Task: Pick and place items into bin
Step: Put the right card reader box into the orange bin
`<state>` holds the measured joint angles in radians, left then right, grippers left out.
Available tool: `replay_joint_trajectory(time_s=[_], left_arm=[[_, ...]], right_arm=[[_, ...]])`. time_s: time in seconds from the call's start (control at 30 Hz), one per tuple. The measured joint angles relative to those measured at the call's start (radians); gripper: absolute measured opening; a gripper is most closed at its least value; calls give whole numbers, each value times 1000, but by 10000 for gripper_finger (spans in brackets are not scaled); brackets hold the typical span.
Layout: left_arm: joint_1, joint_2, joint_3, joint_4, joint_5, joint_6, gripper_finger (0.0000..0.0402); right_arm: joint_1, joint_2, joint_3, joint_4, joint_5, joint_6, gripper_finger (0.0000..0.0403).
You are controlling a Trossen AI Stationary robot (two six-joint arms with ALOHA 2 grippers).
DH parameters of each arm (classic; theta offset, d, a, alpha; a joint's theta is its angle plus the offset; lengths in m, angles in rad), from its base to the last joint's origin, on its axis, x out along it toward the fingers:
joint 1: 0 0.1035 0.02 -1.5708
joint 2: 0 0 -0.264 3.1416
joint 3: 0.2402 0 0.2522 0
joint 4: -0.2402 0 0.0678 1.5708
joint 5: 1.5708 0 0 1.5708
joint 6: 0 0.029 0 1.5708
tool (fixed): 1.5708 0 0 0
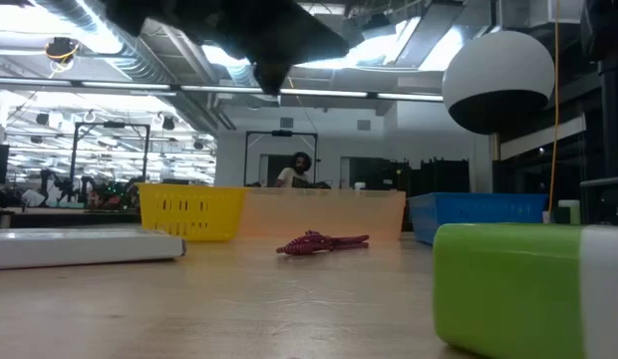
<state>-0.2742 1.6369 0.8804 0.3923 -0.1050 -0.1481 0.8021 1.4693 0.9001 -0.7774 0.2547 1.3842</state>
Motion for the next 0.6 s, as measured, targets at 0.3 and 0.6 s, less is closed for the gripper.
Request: replay_joint_trajectory(time_s=[0.3,0.6], left_arm=[[-1,184,132,0,45,-101,3],[-3,281,180,7,44,-200,4]], right_arm=[[20,81,0,11,-46,-2,0],[63,154,1,65,-47,11,0]])
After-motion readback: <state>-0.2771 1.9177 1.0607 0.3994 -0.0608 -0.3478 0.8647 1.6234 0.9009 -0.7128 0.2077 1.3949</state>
